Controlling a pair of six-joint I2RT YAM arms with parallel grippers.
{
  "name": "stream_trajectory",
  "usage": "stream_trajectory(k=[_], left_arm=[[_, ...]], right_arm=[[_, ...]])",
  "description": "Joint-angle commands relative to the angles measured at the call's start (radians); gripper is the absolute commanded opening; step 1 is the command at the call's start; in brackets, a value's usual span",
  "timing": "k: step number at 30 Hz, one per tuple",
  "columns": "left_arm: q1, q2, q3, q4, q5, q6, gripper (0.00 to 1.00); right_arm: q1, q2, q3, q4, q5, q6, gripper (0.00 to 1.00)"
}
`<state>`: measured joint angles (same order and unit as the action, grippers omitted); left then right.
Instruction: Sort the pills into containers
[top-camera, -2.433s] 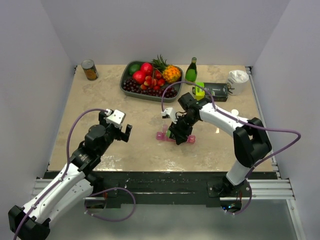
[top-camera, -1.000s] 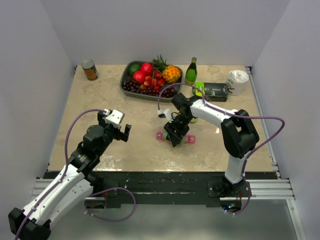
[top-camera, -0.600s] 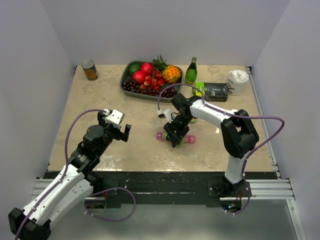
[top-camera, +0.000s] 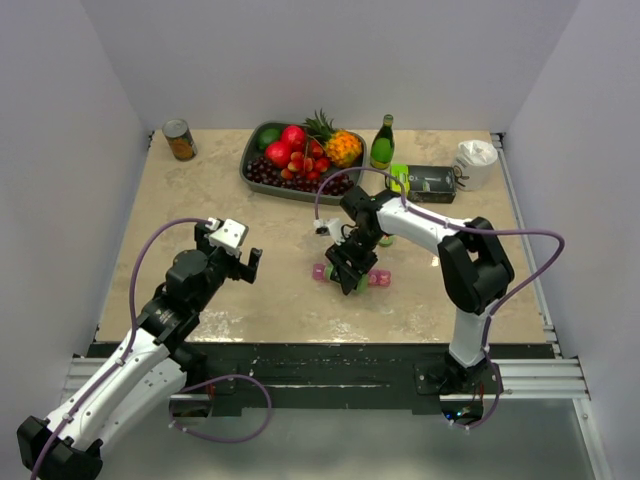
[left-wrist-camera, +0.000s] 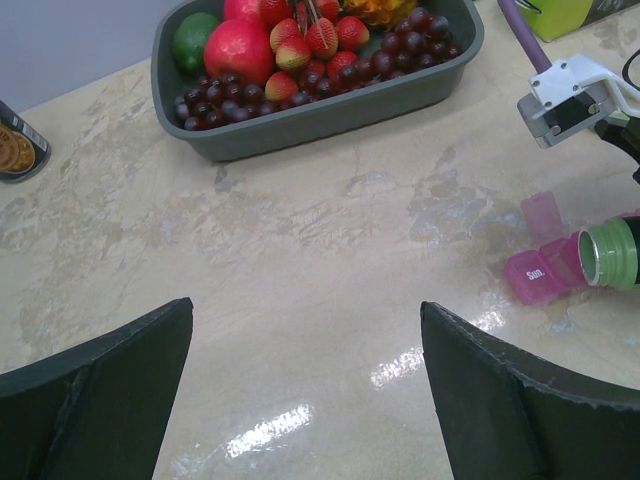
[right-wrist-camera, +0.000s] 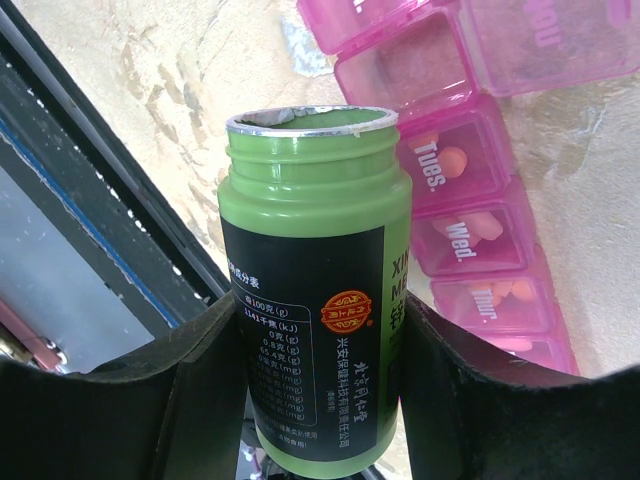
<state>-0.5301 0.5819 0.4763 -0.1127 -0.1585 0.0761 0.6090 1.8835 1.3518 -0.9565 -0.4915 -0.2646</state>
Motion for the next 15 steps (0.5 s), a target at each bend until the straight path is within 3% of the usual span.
stream_trajectory(k=[1,15], left_arm=[[0.010,-0.005,-0.001,0.047,0.013,0.025,0.99],[0.013,-0.005,0.001,0.047,0.017,0.025,0.99]], right_arm=[[0.006,0.012,0.043,-0.017,-0.009,0.033,0.00],[0.009,0.017,0.053,-0.028,0.019,0.057,0.00]])
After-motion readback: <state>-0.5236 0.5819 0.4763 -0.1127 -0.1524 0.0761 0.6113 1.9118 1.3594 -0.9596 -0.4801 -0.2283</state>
